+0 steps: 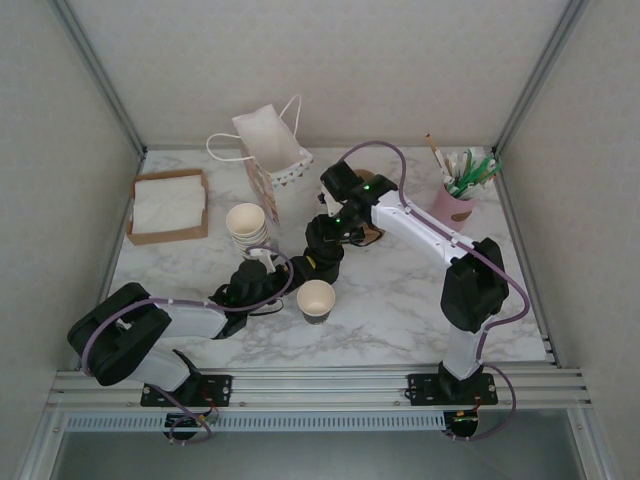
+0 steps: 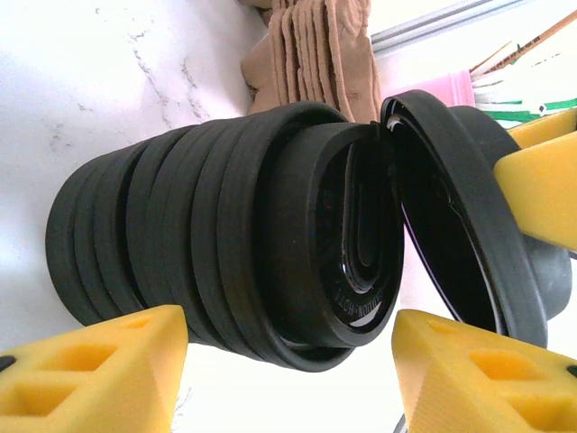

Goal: Pack the takeout coffee

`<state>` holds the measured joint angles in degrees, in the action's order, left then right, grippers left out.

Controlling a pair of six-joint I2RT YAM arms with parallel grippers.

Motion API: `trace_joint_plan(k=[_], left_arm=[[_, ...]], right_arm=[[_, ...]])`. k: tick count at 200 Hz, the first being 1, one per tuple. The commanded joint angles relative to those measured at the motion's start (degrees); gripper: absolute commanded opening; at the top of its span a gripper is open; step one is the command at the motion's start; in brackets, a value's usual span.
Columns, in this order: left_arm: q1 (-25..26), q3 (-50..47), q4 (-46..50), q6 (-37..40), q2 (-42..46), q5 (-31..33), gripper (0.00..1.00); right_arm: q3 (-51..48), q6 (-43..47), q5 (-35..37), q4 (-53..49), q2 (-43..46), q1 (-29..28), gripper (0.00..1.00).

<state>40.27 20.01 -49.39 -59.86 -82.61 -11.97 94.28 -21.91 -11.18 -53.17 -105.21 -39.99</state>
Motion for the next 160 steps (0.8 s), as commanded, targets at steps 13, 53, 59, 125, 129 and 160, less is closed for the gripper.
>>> trace_joint_plan(k=[13, 53, 59, 125, 129, 160], left_arm=[[-0.5, 0.0, 1.95, 0.16, 2.47, 1.5, 0.63], [0.48, 2.96, 11.4, 2.61, 9.12, 3.88, 0.71], [0.58, 3.3, 12.85, 2.94, 10.32, 4.41, 0.72], [2.32, 6.53, 28.21, 3.86, 24.13, 8.11, 0.9], [2.41, 6.88, 29.17, 3.92, 25.01, 8.37, 0.91], [2.97, 8.41, 38.92, 4.77, 32.61, 10.56, 0.98]], right_arm=[[-0.47, -0.42, 0.97, -0.84, 2.96, 0.38, 0.69], [-1.3, -0.28, 2.49, -0.44, 6.23, 0.44, 0.69], [-1.54, -0.19, 2.72, -0.45, 6.77, 0.44, 0.69], [-8.68, 0.79, 4.38, 2.91, 15.28, 0.04, 0.69], [-9.31, 0.94, 4.43, 3.22, 15.9, -0.07, 0.69], [-14.49, 2.26, 5.79, 5.98, 20.69, -2.31, 0.69]])
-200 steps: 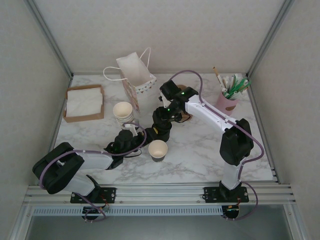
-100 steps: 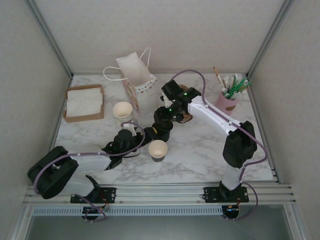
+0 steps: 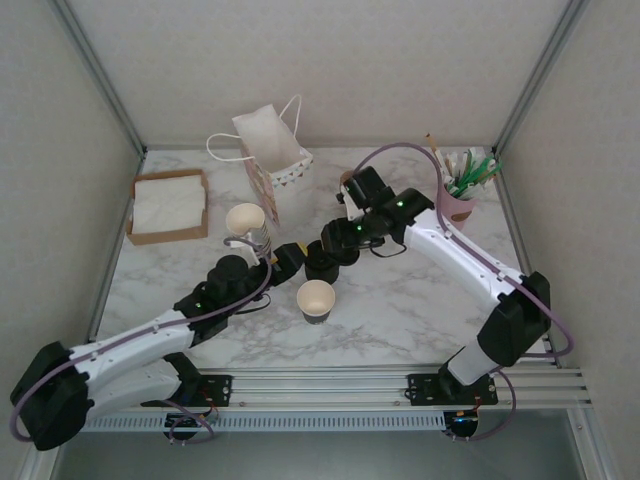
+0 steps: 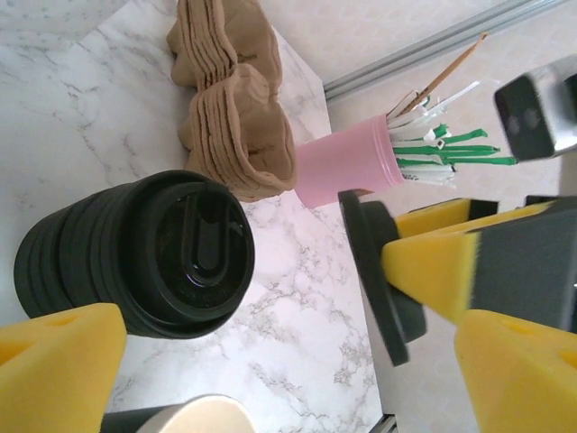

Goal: Pack the takeout coffee

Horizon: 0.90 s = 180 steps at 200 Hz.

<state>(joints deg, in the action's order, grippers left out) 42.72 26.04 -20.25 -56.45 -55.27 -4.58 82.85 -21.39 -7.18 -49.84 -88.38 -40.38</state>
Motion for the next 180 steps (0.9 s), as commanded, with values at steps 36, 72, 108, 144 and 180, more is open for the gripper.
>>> trace_joint_plan(k=[36, 72, 108, 144, 180], left_arm=[[-0.07, 6.17, 22.15, 4.44, 11.23, 5.89, 1.0], [-2.23, 8.96, 28.03, 7.02, 12.46, 4.73, 1.0], [-4.32, 8.94, 29.6, 7.64, 13.38, 4.58, 1.0], [-5.99, 7.75, 29.61, 7.22, 14.65, 4.05, 1.0], [-6.92, 6.75, 29.79, 6.83, 15.85, 3.88, 1.0]], right_arm=[[-7.74, 3.17, 4.78, 4.84, 7.2, -7.3, 0.69], [-8.83, 4.63, 9.64, 4.61, 7.44, -13.25, 0.69], [-8.77, 5.42, 14.0, 3.96, 5.42, -18.09, 0.69], [-8.23, 5.49, 16.79, 3.88, 2.46, -21.4, 0.69], [-7.6, 5.34, 17.94, 3.97, 0.29, -23.16, 0.69]])
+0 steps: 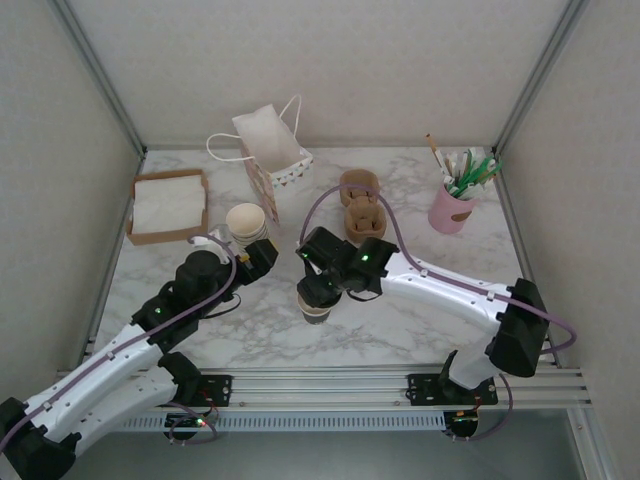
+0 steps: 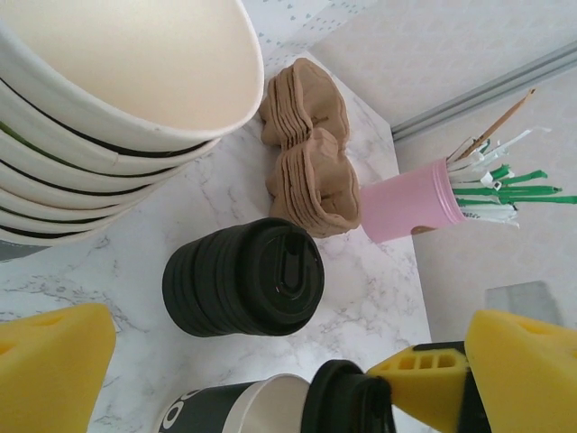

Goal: Pack the takeout coffee

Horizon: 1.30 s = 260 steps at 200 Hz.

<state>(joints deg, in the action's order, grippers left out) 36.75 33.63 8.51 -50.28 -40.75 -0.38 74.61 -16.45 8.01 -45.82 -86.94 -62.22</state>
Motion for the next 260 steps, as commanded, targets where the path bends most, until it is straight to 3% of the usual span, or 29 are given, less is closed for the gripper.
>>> trace_joint_plan(k=[1, 260], left_arm=[[-0.97, -0.88, 1.0, 0.65, 1.36, -0.32, 1.0], [-1.69, -4.39, -1.18, -0.34, 2.63, -0.77, 1.0]], right_arm=[[0.63, 0.42, 2.73, -0.05, -1.18, -1.37, 0.69], [-1.42, 0.02, 1.06, 2.66, -4.65, -2.92, 0.69]])
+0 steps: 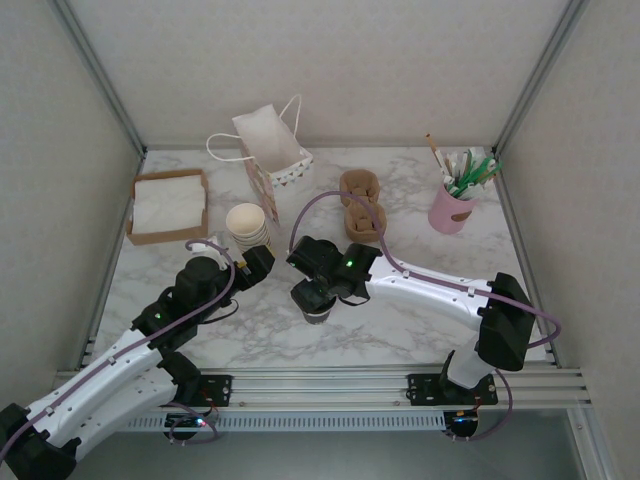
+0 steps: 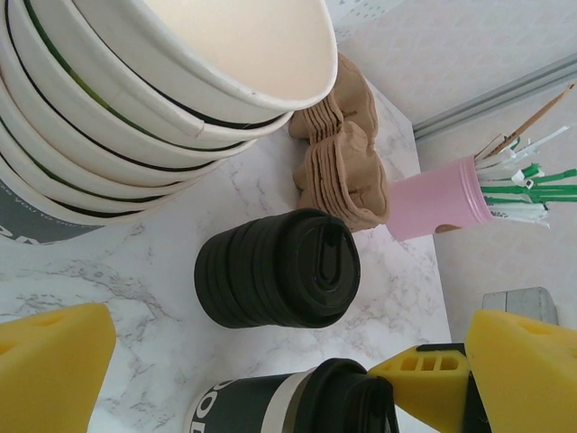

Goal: Pack the takeout coffee

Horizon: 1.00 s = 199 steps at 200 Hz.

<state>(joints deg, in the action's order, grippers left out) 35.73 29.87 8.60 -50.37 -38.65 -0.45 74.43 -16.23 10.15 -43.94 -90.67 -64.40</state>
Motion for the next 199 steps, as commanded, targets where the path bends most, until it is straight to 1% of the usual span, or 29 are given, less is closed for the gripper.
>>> trace_joint_plan(k=[1, 109, 199], left_arm=[[-0.66, -0.66, -1.28, -0.26, 0.57, -0.7, 1.0], [-0.75, -1.32, -1.6, -0.52, 0.69, -0.8, 1.0], [-0.74, -1.74, -1.92, -0.6, 0.69, -0.96, 1.0]], right_arm=[[-1.28, -0.2, -1.09, 0.78, -0.91, -0.73, 0.69], [-1.31, -0.38, -1.22, 1.18, -1.95, -0.8, 0.69], [-1.87, -0.3, -1.19, 1.31, 0.01, -1.0, 0.69]])
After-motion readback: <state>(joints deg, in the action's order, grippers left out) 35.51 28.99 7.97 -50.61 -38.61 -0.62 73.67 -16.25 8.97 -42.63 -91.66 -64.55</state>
